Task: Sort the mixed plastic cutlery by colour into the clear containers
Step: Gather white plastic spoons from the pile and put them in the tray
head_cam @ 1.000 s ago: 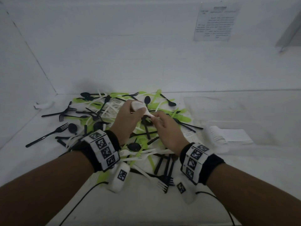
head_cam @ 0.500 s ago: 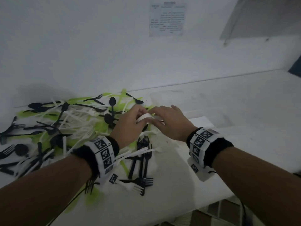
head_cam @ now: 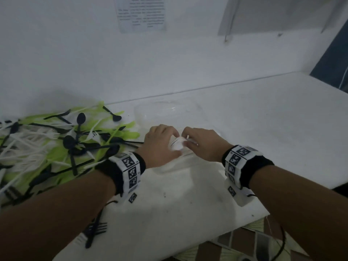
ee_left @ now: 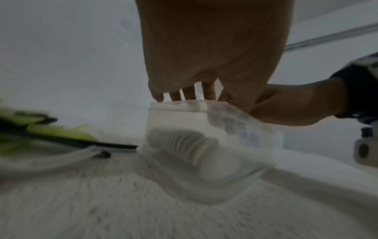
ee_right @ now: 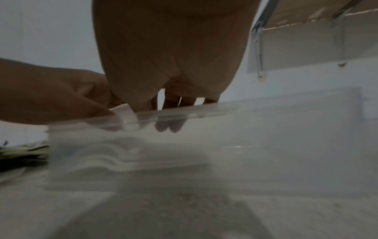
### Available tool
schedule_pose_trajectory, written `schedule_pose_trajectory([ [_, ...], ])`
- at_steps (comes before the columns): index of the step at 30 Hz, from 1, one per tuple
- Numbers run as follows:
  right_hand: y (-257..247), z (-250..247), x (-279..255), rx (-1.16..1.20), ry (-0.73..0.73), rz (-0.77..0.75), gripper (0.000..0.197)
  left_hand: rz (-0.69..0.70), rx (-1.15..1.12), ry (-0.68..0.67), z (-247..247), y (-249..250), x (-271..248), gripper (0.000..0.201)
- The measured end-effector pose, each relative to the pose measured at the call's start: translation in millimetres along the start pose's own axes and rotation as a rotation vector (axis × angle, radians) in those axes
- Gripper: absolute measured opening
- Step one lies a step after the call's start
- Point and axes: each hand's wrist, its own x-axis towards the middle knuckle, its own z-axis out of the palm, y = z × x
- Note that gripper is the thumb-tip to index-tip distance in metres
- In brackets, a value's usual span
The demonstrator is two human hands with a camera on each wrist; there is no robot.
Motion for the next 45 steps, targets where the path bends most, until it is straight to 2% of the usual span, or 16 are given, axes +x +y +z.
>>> schedule_pose_trajectory([
  [2,14.8,-0.5,-1.1,0.096,-0.067,0.042,0.008,-0.055,0.074,-0.112,-4.7,2.0,7.5,0.094],
  [3,18.8,-0.6,-1.2,0.158,-0.09,0.046,0.008,-0.09,0.092,-0.16,-6.8,0.3,10.9,0.103],
  [5,21.3,-1.3,2.1,0.258,-0.126,0.045,0.008,-0.162,0.168,-0.271,-11.4,-3.9,17.4,0.106],
  [8,21.9,-1.1,7.8,0.313,-0.171,0.058,0.008,-0.195,0.33,-0.403,-10.6,-5.6,25.1,0.117],
  [12,24.0,0.8,10.4,0.285,-0.151,0.016,0.009,-0.26,0.376,-0.457,-10.2,3.5,28.7,0.104],
  [20,23.4,-0.1,11.0,0.298,-0.144,-0.011,0.009,-0.239,0.351,-0.374,-4.3,5.5,24.1,0.079],
  [26,26.5,4.3,13.0,0.291,-0.123,-0.023,0.007,-0.201,0.389,-0.37,-5.8,4.4,18.6,0.074],
  [31,27.4,4.4,10.9,0.29,-0.089,-0.053,0.004,-0.223,0.349,-0.37,-7.7,4.0,19.8,0.07],
  [35,23.8,-10.2,7.8,0.369,-0.206,-0.071,0.016,-0.242,0.361,-0.377,-9.2,6.9,21.3,0.076],
  [38,18.2,-18.5,13.6,0.273,-0.307,-0.1,0.015,-0.269,0.336,-0.374,-9.7,5.7,22.0,0.074],
  [45,-10.1,-10.8,27.4,0.09,-0.309,-0.124,0.008,-0.262,0.257,-0.364,-16.9,8.4,19.4,0.068],
])
